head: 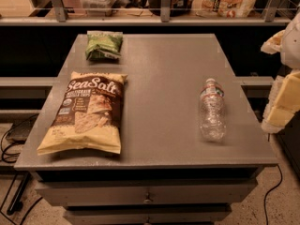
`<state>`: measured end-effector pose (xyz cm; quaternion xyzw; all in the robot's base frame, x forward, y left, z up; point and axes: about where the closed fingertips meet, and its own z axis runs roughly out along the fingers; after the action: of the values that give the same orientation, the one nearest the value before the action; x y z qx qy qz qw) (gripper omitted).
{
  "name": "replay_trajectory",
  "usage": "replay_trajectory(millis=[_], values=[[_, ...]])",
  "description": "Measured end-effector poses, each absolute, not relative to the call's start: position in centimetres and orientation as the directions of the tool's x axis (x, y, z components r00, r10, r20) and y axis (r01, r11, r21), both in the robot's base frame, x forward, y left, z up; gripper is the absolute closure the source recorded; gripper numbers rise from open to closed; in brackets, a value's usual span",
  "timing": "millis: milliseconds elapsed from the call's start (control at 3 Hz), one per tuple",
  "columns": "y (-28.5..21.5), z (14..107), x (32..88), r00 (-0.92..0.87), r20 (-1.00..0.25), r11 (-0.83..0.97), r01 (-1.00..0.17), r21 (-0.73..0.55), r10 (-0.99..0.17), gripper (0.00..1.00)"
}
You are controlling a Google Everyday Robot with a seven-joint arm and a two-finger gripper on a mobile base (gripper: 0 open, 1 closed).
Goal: Move water bottle near green jalapeno chip bag
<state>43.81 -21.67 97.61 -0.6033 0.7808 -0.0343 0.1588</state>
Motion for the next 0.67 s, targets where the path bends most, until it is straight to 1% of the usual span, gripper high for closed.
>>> replay_trajectory(millis=[333,667], values=[[-21.67,97.61,43.82,-0.222,-0.207,0.27,-0.931,-0.245,-0.953,0.0],[-21.77,97.43,44.36,-0.272,-0.227,0.324,-0.915,-0.239,-0.935,0.0]])
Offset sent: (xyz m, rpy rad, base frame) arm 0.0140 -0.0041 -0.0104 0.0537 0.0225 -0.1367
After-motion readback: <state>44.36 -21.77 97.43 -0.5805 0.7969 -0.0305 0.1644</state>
